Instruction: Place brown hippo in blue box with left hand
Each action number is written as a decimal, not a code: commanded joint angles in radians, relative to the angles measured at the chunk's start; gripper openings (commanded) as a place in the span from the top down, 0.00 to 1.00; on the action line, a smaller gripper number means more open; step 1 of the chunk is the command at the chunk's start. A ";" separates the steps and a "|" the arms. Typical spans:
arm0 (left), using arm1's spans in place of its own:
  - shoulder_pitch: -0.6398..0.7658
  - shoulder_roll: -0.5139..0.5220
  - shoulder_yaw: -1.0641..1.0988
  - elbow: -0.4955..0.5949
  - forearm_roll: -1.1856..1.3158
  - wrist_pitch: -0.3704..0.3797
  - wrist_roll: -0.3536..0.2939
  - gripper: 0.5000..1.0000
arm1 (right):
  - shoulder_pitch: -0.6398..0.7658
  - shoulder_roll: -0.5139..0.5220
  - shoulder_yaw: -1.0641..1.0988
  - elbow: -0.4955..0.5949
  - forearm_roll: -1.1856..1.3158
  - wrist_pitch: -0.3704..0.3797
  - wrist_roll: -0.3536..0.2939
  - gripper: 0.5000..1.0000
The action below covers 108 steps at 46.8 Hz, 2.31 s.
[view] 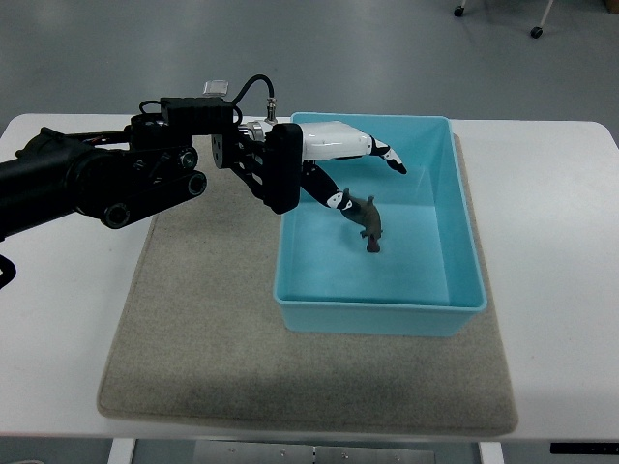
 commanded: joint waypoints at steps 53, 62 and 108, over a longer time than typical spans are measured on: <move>0.161 0.273 -0.176 0.121 -1.306 -0.441 0.254 0.00 | 0.001 0.000 0.000 0.000 0.000 0.000 0.000 0.13; 0.267 0.270 -0.354 0.149 -1.323 -0.529 0.396 0.00 | 0.000 0.000 0.000 0.000 0.000 0.000 0.000 0.13; 0.403 0.138 -0.660 0.327 -1.509 -0.545 0.600 0.00 | 0.000 0.000 0.000 0.000 0.000 0.000 0.000 0.13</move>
